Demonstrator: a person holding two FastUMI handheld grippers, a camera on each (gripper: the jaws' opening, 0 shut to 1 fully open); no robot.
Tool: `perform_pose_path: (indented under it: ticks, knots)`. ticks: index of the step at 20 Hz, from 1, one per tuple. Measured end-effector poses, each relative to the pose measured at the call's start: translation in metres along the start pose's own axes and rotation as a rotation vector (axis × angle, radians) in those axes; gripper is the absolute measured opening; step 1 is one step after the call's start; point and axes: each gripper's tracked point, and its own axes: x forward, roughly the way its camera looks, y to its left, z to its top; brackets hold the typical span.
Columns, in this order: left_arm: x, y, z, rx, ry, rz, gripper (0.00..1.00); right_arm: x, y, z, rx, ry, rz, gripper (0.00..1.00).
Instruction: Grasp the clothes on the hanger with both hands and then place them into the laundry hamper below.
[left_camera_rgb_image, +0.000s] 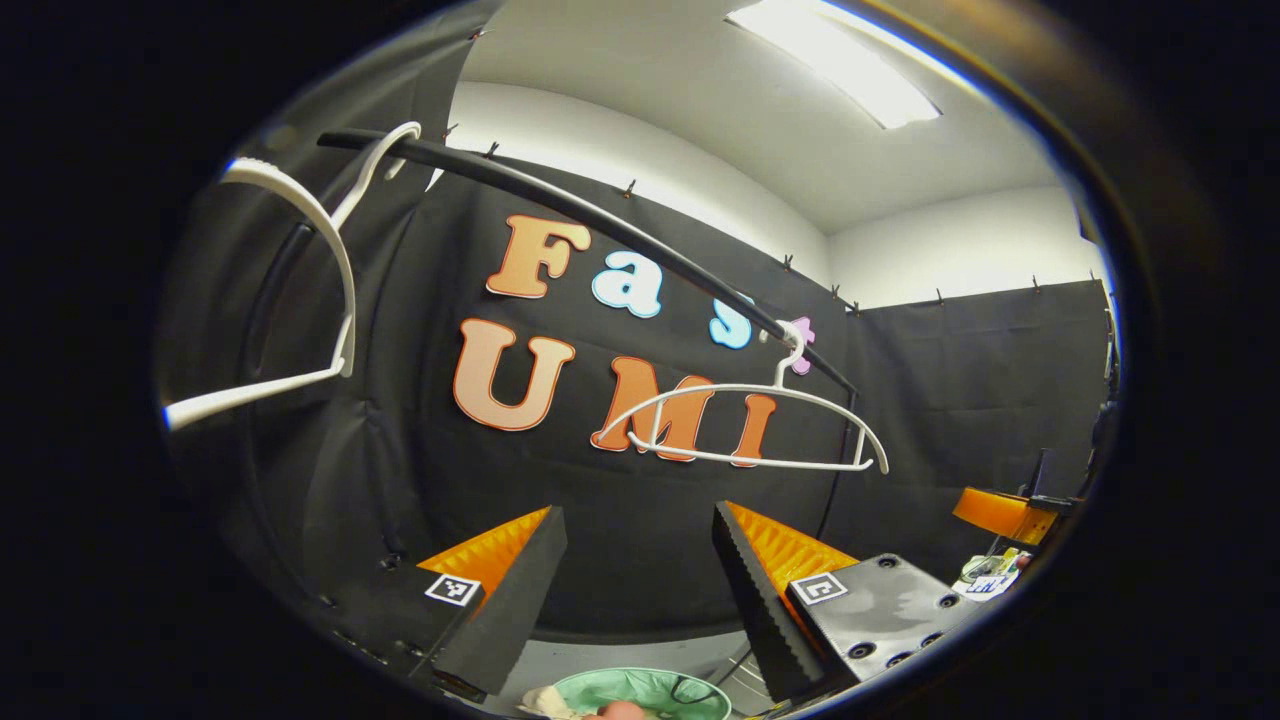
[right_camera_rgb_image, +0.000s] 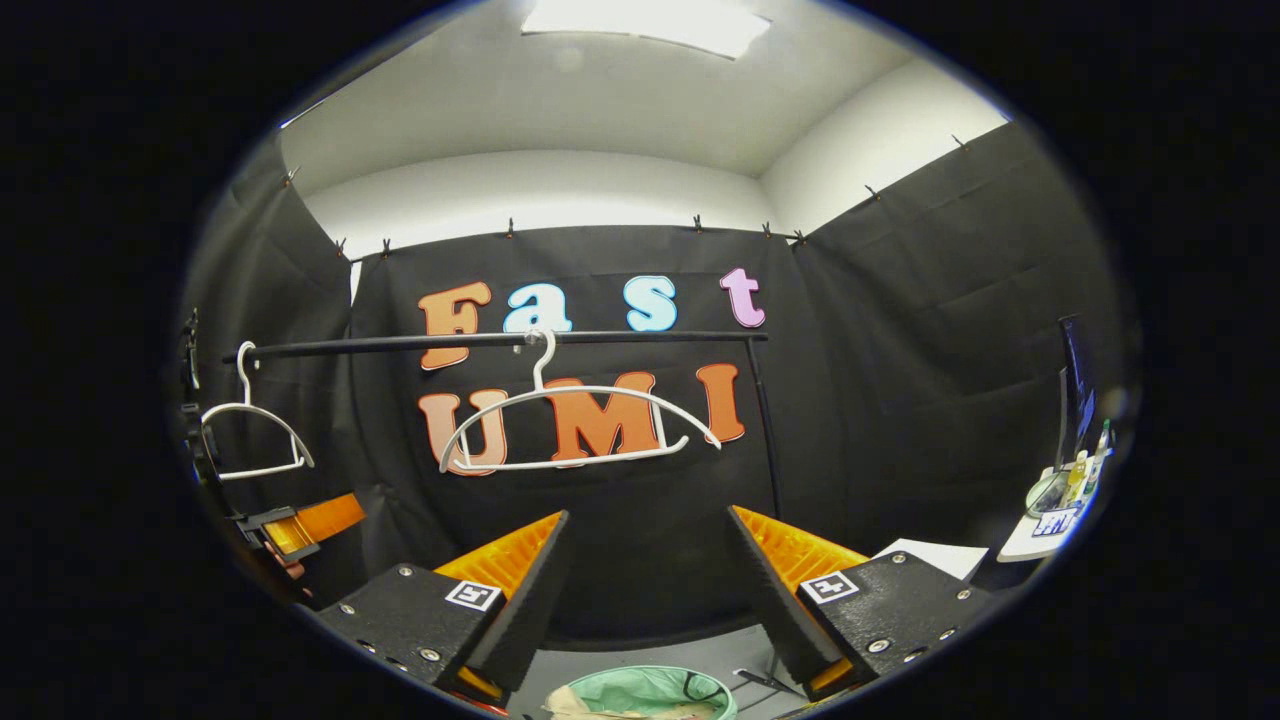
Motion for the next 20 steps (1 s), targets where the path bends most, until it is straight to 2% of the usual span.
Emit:
perform_pose_path:
  ticks: [1, 9, 11, 12, 20]
  knots:
    - [0.0, 0.002, 0.001, 0.002, -0.002, 0.002, 0.97, 0.0, 0.001, 0.0, 0.001, 0.001, -0.002, 0.93]
    - [-0.004, 0.004, 0.002, 0.001, -0.01, 0.009, 0.96, -0.002, 0.007, -0.009, -0.003, 0.029, 0.003, 0.93]
    - [-0.007, 0.007, 0.001, -0.006, -0.007, 0.014, 1.0, -0.004, 0.01, -0.009, -0.006, 0.031, 0.01, 0.93]
    - [-0.008, 0.009, 0.001, -0.007, -0.005, 0.017, 0.97, -0.004, 0.011, -0.009, -0.008, 0.031, 0.012, 0.93]
    - [-0.008, 0.014, 0.002, 0.008, -0.004, 0.035, 0.96, -0.002, 0.014, -0.01, -0.007, 0.035, 0.02, 0.93]
